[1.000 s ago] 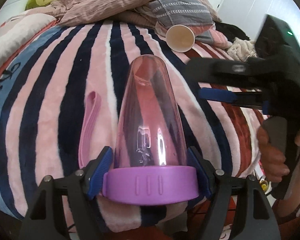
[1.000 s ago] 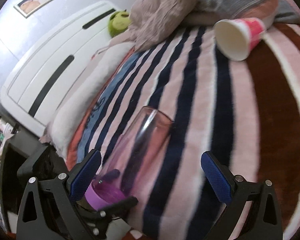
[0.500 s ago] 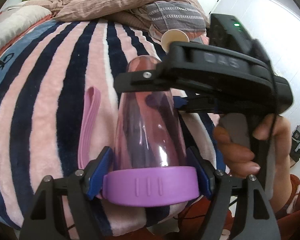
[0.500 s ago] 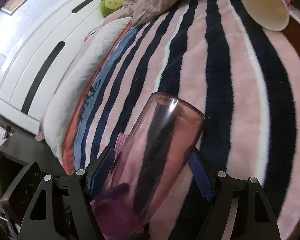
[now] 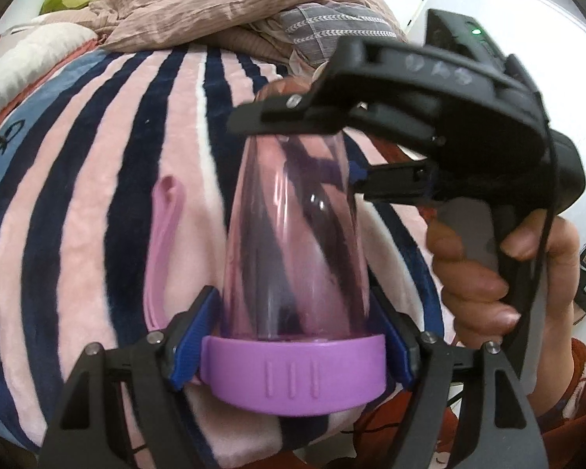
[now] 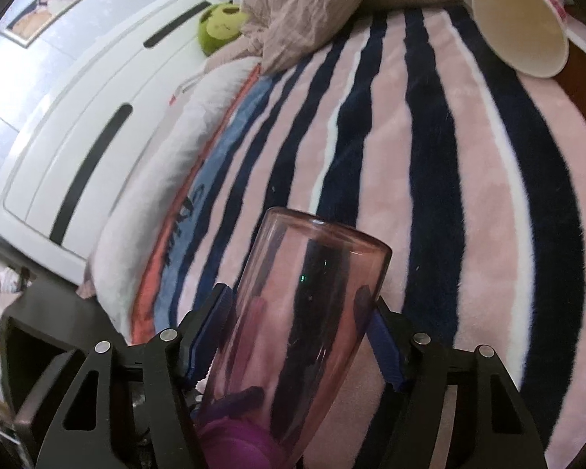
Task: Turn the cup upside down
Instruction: 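Lift the bottle with the right gripper and rotate it cap-down upright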
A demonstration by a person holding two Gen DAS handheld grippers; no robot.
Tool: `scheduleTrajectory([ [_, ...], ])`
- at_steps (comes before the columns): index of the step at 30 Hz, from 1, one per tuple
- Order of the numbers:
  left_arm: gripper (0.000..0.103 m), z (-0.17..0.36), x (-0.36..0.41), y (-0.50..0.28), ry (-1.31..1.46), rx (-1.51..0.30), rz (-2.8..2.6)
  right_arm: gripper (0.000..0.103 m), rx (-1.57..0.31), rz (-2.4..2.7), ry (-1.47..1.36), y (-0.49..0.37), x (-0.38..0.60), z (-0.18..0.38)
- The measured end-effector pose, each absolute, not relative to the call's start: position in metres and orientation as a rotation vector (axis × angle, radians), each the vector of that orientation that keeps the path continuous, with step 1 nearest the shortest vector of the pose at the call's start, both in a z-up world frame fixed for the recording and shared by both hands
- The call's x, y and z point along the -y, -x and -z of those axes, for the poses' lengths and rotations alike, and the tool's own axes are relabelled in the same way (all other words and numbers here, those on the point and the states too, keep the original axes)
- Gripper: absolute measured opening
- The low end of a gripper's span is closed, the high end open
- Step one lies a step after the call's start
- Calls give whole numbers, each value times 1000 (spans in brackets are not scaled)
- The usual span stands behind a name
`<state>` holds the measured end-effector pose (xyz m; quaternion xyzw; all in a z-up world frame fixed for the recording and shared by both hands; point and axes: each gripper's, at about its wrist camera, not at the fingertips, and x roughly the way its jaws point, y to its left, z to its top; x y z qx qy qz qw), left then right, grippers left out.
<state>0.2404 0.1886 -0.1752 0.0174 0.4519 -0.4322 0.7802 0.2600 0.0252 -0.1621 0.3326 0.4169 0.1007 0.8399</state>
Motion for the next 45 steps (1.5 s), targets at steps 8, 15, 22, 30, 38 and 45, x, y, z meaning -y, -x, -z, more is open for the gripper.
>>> scheduleTrajectory([
  [8,73,166,-143,-253,-40,-952,997,60,-773,-165,-707,-248,16,138],
  [15,73,160,-107,-261,-65,-926,1057,57,-636,-114,-645,-226,54,115],
  [22,73,140,-114,-247,-49,-823,1102,55,-516,-139,-488,-206,37,78],
  [30,74,135,-135,-240,0,-769,1129,55,-444,-171,-258,-183,-6,47],
  [38,82,172,-150,-252,61,-862,1109,55,-528,-234,-142,-182,-41,73],
  [45,83,177,-150,-248,25,-854,1136,55,-532,-268,-67,-169,-55,87],
])
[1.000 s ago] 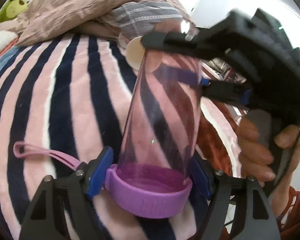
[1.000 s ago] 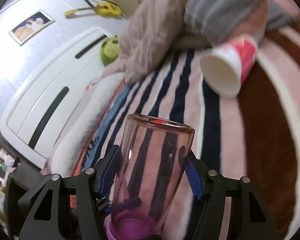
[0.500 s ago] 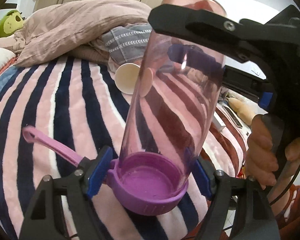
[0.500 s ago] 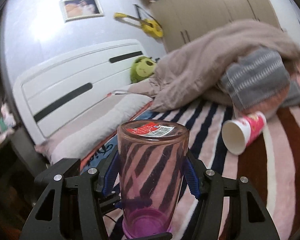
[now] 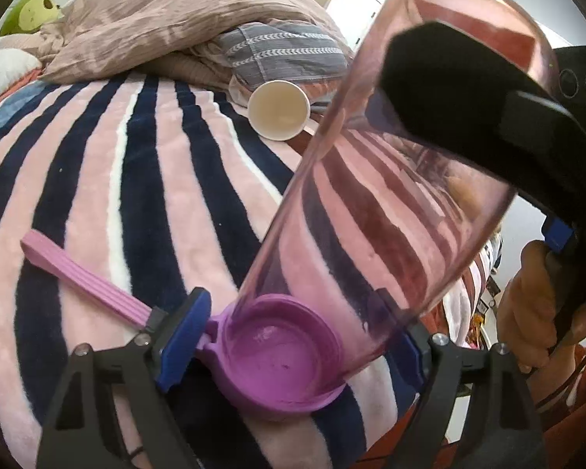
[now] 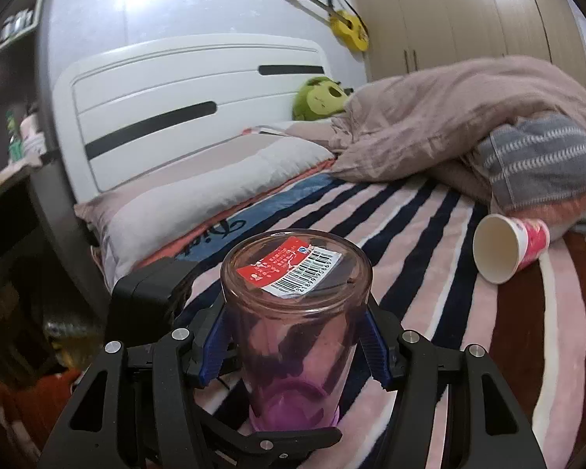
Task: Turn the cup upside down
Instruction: 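Lift the bottle with the right gripper and rotate it cap-down upright, then lower the bottle onto its purple cap, open the right gripper, withdraw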
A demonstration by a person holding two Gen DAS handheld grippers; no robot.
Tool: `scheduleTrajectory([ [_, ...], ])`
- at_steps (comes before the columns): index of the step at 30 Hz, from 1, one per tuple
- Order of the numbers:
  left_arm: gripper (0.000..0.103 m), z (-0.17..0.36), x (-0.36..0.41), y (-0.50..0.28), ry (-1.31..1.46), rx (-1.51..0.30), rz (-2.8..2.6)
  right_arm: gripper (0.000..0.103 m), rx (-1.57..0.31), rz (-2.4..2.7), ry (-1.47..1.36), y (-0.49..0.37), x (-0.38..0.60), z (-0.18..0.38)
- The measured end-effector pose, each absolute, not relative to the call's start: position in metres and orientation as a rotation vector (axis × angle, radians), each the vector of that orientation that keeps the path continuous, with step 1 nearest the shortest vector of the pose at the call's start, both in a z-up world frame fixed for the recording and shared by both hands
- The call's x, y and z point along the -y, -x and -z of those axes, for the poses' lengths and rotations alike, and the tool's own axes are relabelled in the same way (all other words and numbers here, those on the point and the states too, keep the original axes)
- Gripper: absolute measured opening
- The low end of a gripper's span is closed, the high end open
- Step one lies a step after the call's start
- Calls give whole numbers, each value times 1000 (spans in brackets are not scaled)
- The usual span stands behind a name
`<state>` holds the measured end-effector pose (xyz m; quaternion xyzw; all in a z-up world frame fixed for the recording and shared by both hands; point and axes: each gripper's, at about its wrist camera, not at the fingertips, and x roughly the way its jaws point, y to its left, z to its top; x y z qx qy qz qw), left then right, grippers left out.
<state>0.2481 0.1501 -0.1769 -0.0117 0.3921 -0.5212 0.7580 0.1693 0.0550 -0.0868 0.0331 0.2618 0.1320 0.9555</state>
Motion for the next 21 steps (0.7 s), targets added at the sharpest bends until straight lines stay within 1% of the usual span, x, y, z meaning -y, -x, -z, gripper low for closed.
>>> scheduleTrajectory([
  [5,84,176,-145,-256,0,-873,1128,55,-550,-266,-75,-168,-54,86],
  [6,87,174,-143,-255,-24,-876,1116,56,-559,-255,-81,-169,-54,85],
  [7,94,174,-145,-252,-39,-877,1107,56,-562,-249,-83,-168,-54,84],
  [8,96,172,-146,-249,-53,-872,1090,57,-560,-245,-83,-168,-54,82],
  [9,96,169,-147,-247,-59,-866,1083,62,-553,-240,-82,-166,-54,79],
  [11,96,165,-152,-241,-53,-859,1083,65,-534,-233,-89,-160,-53,73],
  [18,96,134,-177,-219,-48,-799,1026,66,-492,-175,-116,-132,-51,49],
  [19,96,125,-182,-213,-45,-778,1021,67,-483,-166,-114,-127,-51,45],
  [21,96,112,-190,-203,-42,-746,1008,73,-457,-140,-113,-112,-52,33],
])
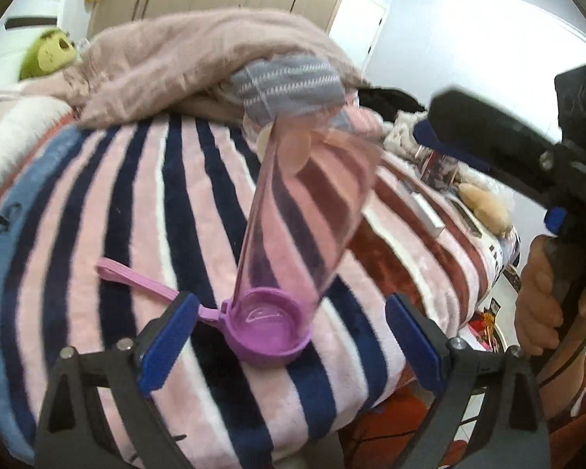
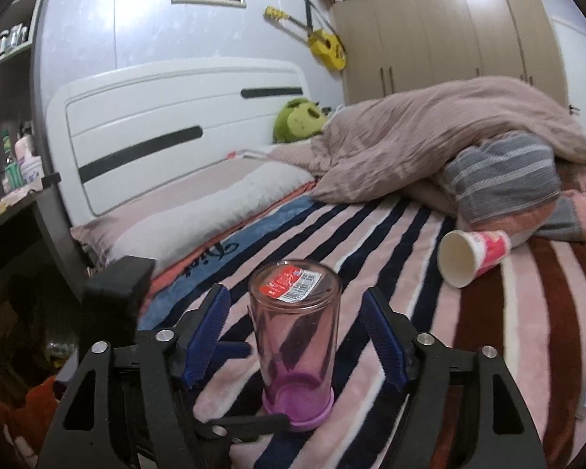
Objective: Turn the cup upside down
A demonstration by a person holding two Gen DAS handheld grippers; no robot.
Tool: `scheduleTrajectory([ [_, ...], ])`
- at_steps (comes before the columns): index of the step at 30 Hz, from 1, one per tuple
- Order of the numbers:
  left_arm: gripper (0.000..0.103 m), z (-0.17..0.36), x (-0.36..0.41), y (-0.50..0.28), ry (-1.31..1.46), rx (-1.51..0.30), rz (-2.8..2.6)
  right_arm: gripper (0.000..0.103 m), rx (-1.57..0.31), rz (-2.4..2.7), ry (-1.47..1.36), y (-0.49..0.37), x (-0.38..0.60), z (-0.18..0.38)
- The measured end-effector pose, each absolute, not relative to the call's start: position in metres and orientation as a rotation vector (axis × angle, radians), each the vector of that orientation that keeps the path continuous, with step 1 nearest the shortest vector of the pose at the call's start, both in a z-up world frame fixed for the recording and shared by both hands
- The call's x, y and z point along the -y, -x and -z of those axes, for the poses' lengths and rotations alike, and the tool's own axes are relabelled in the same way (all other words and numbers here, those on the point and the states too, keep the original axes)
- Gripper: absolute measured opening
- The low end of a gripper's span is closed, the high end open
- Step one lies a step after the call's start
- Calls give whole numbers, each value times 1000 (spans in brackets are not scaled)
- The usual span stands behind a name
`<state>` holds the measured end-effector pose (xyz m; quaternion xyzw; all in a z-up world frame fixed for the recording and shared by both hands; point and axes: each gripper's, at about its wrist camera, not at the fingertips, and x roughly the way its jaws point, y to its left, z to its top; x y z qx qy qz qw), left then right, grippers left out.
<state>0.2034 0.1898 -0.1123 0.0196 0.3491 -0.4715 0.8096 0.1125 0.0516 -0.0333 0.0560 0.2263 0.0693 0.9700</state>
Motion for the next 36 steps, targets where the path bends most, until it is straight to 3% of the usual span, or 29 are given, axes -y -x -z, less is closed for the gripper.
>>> scheduleTrajectory([
  [3,96,90,-205,-188,-32,-700,967,75,-428,-100,-114,-93,-52,17],
  [5,102,75,-216,-177,-22,-682,933,80,-418,-65,-117,-82,-51,10],
  [12,102,36,-235,-145,-46,-619,765,91,-443,10,-157,-47,-42,-3],
  [36,102,25,-241,-119,-56,-603,661,93,-453,22,-129,-14,-43,-4],
])
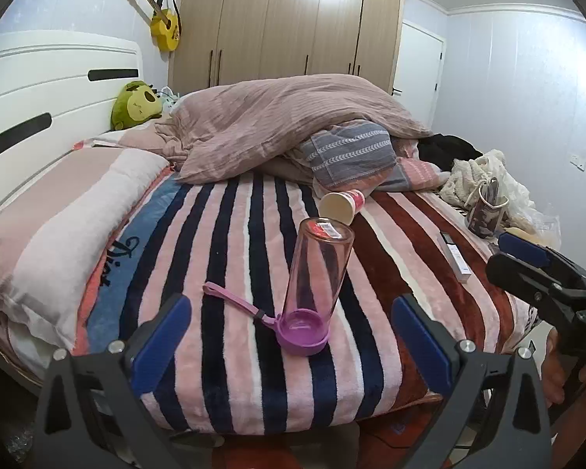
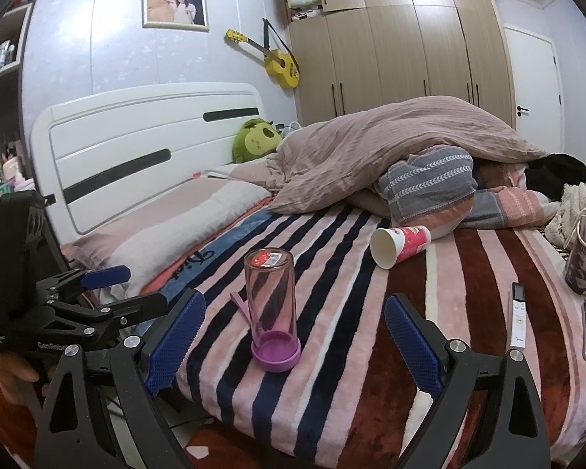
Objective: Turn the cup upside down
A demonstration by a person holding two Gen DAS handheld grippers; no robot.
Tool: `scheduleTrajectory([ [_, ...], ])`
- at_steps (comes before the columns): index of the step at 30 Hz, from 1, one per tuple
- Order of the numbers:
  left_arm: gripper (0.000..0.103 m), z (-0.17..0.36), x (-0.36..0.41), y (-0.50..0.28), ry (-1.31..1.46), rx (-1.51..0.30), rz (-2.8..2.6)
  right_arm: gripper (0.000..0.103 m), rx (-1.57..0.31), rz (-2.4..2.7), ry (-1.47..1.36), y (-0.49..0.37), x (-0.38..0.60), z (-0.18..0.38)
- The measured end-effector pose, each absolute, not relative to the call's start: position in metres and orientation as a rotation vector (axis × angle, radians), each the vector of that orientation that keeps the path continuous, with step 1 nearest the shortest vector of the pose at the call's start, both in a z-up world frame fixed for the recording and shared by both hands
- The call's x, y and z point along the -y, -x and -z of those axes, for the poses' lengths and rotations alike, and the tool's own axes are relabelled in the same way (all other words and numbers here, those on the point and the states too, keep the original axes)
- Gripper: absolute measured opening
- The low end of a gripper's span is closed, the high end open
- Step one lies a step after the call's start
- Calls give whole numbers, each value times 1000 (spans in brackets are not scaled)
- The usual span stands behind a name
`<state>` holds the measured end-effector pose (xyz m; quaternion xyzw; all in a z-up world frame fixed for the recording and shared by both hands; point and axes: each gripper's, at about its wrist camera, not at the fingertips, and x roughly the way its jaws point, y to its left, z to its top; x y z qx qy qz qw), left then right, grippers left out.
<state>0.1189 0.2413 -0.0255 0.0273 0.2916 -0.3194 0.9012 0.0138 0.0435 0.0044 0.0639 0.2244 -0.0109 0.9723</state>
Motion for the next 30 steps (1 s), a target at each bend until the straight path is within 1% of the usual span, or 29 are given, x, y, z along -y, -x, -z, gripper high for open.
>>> scheduleTrajectory([
  [30,102,22,-241,-121,-61,-602,653,93,-453,19,-136,-13,-42,-4],
])
